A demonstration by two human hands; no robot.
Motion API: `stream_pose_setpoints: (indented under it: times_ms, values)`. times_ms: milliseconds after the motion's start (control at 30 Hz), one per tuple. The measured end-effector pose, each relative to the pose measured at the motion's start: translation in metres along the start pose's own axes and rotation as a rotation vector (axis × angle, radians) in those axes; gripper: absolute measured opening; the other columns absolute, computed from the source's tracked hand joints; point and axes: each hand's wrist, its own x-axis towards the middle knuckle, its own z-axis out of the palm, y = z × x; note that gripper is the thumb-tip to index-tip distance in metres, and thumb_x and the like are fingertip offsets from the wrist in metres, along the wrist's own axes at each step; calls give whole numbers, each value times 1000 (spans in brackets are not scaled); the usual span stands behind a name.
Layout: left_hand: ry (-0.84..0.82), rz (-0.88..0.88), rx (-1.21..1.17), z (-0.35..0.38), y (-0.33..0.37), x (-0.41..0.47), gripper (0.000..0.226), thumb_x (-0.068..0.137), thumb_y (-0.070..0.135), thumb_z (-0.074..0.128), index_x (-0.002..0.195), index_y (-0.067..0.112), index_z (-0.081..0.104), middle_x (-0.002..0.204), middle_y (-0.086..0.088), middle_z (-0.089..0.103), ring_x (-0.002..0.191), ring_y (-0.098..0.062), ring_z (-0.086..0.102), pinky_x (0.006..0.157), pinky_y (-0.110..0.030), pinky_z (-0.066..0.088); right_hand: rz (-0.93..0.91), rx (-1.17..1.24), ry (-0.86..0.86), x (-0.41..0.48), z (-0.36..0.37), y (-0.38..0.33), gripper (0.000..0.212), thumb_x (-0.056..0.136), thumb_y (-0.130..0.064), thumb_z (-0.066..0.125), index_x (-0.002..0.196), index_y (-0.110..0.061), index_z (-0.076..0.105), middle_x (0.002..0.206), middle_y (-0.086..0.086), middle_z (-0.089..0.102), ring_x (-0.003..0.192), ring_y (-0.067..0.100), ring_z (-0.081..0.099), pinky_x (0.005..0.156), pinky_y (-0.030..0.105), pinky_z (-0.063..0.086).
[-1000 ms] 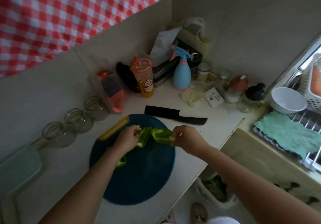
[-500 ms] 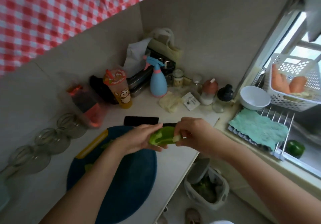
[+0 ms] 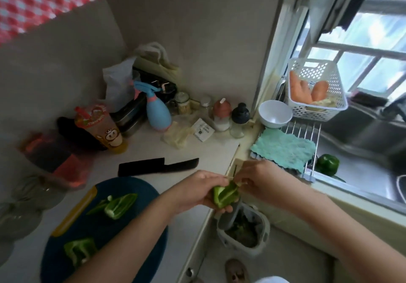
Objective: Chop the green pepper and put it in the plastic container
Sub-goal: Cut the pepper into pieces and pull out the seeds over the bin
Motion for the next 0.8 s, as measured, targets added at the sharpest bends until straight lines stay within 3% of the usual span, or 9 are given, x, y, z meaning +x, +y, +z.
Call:
stream_pose_setpoints:
  times_ms: [200,300,400,600,800]
  values:
    - [91,5,8,31,-6,23,28,95,12,49,120,6,61,101,-19,70,78,-29,69,64,-29,57,159,82,126,-20,12,22,18,92,-20,59,103,-21,73,97,-5,69,85,9,63,83,25,53]
    - [127,-4,19,41,-11,30,27,94,12,52,120,11,61,92,-10,73,79,-27,71,71,-34,58,236,120,170,-28,20,27,18,92,-20,59,104,-21,73,97,-4,68,84,11,63,82,27,53]
    - [172,-5,48,49,-15,36,29,93,12,54,121,16,60,97,-11,72,83,-27,71,75,-36,58,288,154,208,-34,28,27,18,90,-17,60,104,-19,73,96,-1,66,83,15,63,80,30,52]
    - [250,0,32,60,-23,41,29,91,15,58,119,18,63,101,-9,71,92,-24,70,81,-38,57,321,185,297,-38,42,31,20,90,-12,58,102,-17,74,94,3,65,81,21,62,77,34,52]
    - [355,-29,-36,61,-26,45,26,90,7,54,109,15,69,96,-8,72,84,-17,67,70,-27,56,283,265,387,-39,53,35,17,82,-3,67,87,-15,77,78,5,65,67,19,61,64,38,53]
